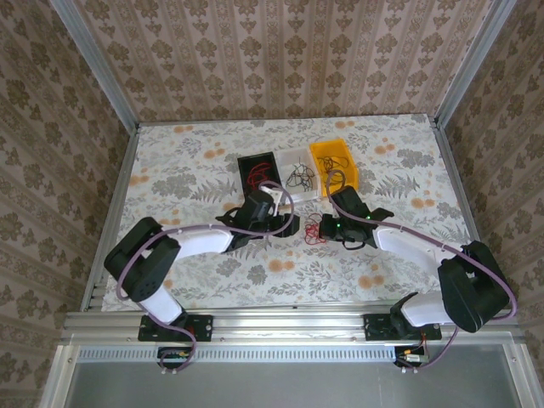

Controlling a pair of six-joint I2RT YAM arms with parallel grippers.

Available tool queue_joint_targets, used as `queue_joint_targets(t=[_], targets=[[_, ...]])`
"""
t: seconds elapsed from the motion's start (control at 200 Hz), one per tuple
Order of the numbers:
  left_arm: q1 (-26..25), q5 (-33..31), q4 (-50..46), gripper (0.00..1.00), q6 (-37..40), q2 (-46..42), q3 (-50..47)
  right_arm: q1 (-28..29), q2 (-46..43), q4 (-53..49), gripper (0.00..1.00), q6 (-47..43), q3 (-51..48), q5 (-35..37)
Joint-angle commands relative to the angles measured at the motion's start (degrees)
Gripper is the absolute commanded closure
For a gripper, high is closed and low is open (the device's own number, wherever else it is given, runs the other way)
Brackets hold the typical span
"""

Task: Untangle the cables

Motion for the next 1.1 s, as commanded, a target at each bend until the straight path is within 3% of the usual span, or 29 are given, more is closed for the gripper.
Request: queue_joint_targets(t=[0.0,0.655,1.095], targets=[[-0.6,6.1,0.6,0.35,3.9,3.3,3.7,-0.5,0.6,1.3,1.00,2.2,-0.6,-1.5],[-4.1,7.6,-8.0,0.37,8.2,15.9,17.1,-6.9,-2.2,2.9,1.00,5.8,-7.3,-5.0],[-4.6,8.4,-15.1,0.64,9.3,21.4,22.8,-7.5,-3.5,2.7,0.99,5.7,-7.9,-3.5]])
